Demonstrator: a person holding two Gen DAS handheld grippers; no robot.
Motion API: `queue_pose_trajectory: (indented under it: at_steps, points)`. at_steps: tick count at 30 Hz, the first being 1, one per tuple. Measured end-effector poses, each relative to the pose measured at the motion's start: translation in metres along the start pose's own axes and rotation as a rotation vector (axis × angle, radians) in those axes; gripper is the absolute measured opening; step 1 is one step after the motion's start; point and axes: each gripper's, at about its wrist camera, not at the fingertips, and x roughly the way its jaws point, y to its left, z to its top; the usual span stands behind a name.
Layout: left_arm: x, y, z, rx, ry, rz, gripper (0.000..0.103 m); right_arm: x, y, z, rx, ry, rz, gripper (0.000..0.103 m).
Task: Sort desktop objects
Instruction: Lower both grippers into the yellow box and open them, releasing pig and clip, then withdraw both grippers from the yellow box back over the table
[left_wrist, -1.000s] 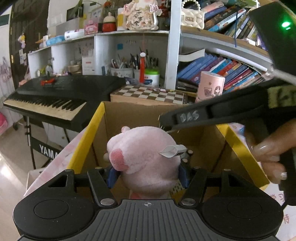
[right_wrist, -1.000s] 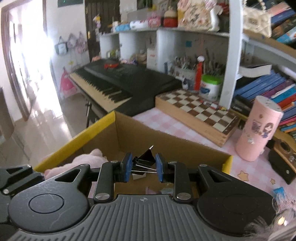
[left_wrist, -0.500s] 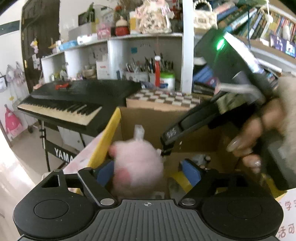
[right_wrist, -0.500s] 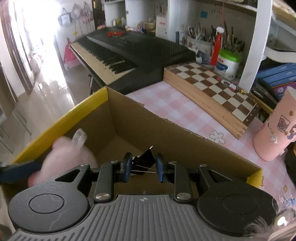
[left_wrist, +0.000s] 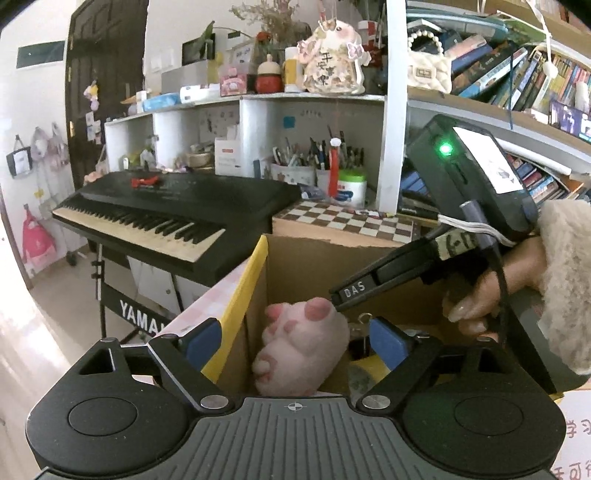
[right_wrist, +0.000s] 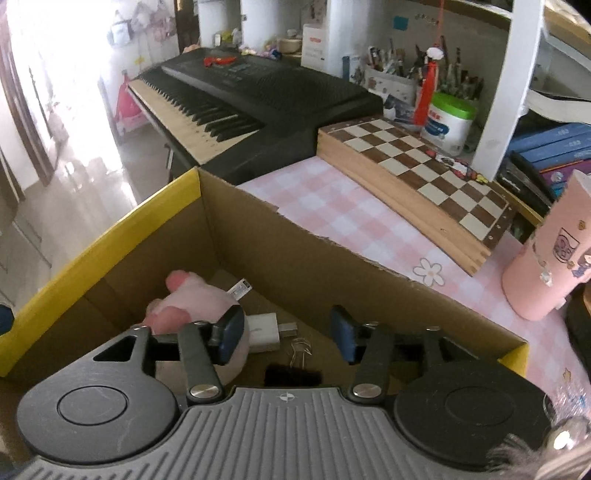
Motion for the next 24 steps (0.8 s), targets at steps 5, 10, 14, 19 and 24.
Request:
queue_pose_trajectory:
  at_steps: [5, 10, 14, 19, 24]
  points:
    - [-0.008, 0.001, 0.0, -0.006, -0.018, -0.009, 0.09, -0.021, 0.001, -0.006, 0.014, -0.05, -0.02, 0.057]
    - [-0.02, 0.005, 0.0, -0.012, -0.037, -0.022, 0.09, -0.051, 0.002, -0.016, 0.048, -0.115, -0.04, 0.058]
    - [-0.032, 0.009, 0.002, -0.022, -0.059, -0.024, 0.091, -0.079, 0.002, -0.027, 0.08, -0.171, -0.065, 0.06]
    - [-0.046, 0.014, 0.001, -0.038, -0.085, -0.029, 0.093, -0.109, 0.004, -0.042, 0.119, -0.228, -0.109, 0.061]
    - [-0.061, 0.02, -0.004, -0.064, -0.101, -0.023, 0.094, -0.142, 0.007, -0.067, 0.163, -0.301, -0.171, 0.061]
